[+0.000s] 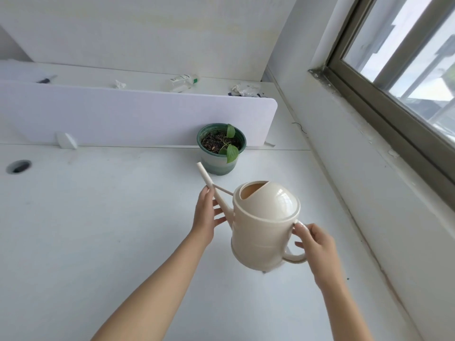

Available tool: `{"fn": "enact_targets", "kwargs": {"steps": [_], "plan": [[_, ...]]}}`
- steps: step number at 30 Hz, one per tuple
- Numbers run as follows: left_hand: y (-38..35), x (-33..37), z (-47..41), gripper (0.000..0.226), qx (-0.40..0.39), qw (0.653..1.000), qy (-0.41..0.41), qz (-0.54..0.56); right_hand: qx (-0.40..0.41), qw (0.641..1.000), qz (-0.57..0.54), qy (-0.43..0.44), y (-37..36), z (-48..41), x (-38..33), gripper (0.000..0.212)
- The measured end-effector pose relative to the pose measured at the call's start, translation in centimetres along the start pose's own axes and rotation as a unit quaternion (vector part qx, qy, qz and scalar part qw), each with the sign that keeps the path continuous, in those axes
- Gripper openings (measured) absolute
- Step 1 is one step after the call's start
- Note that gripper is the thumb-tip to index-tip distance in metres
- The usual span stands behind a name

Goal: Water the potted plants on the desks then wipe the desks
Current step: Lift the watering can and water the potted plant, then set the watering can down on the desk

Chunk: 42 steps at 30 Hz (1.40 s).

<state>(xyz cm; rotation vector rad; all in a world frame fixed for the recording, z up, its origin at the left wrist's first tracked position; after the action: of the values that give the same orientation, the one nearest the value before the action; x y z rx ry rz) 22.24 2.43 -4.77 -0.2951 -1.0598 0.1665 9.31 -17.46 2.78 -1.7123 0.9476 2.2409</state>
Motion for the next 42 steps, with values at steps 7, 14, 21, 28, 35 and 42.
{"fn": "enact_targets", "kwargs": {"steps": [7, 14, 21, 28, 35, 42], "plan": [[7.1, -0.4, 4.1, 0.042, 0.095, 0.990, -0.092, 0.040, -0.107, 0.994, 0.009, -0.032, -4.4, 1.6, 2.4, 0.038], [13.7, -1.1, 7.7, 0.049, 0.190, 0.970, -0.146, 0.047, -0.211, 0.975, 0.074, -0.022, -9.9, 3.1, 2.8, 0.037], [17.1, -1.5, 9.7, 0.050, 0.237, 0.955, -0.163, 0.065, -0.264, 0.957, 0.122, 0.008, -13.2, 4.0, 2.4, 0.037], [18.3, -2.1, 10.4, 0.046, 0.236, 0.957, -0.158, 0.062, -0.275, 0.954, 0.120, 0.009, -14.3, 4.5, 3.2, 0.032], [19.3, -2.9, 10.6, 0.044, 0.244, 0.960, -0.139, -0.023, -0.294, 0.949, 0.114, 0.019, -14.3, 5.0, 3.9, 0.034], [18.7, 0.3, 14.6, 0.023, 0.351, 0.918, -0.163, -0.089, -0.246, 0.967, 0.062, 0.020, -12.3, 2.1, 2.6, 0.014]]}}
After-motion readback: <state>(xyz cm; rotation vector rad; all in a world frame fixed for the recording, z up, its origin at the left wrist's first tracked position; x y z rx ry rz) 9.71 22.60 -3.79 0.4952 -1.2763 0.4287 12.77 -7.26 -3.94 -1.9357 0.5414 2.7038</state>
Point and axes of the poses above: each hand's wrist, its own z-axis away from the middle knuckle, its own y-axis out of the back of the hand, x = y × z, the point moved 7 cm from there along -z, towards the middle knuckle, and after that the axes turned 1 degree about -z, right-handed, at the moved point
